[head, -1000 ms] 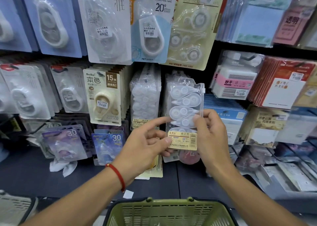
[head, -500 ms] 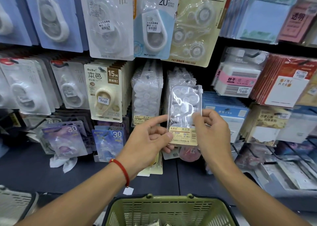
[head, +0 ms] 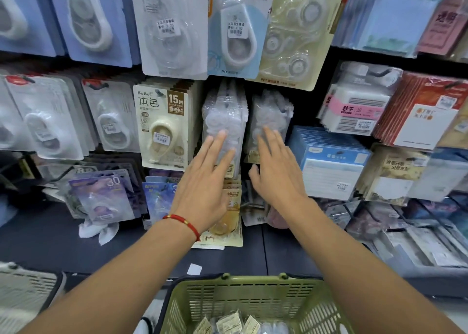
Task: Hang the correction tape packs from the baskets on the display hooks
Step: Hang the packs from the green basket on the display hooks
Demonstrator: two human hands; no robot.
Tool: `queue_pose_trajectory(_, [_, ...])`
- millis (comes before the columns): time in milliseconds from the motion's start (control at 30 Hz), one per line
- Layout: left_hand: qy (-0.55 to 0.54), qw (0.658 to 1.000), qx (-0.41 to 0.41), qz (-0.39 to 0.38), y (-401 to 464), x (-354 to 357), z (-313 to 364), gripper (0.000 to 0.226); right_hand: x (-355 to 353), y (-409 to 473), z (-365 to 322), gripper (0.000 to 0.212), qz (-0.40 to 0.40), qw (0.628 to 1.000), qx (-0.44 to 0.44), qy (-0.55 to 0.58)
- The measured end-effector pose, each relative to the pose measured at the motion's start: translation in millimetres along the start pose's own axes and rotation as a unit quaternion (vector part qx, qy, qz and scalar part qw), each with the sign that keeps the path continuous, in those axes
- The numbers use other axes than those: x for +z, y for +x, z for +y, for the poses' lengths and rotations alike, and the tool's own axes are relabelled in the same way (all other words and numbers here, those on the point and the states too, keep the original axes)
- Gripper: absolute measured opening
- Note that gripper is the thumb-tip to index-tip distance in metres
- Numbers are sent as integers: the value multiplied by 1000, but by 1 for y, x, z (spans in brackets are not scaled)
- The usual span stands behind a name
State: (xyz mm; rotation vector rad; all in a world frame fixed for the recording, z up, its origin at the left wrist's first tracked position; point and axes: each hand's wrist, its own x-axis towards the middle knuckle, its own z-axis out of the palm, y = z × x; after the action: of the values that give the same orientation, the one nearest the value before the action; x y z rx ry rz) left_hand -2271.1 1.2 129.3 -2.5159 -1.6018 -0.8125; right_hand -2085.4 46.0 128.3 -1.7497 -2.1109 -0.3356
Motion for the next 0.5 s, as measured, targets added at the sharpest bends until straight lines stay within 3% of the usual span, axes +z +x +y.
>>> queue_pose_trajectory(367, [7, 1000, 29, -8, -1, 5, -16, 92, 18, 96, 13, 83, -118, 990, 69, 45])
queue_pose_trajectory(500, [-23, 999, 41, 7, -7, 4, -23, 76, 23, 75, 13, 62, -78, 980, 109, 150])
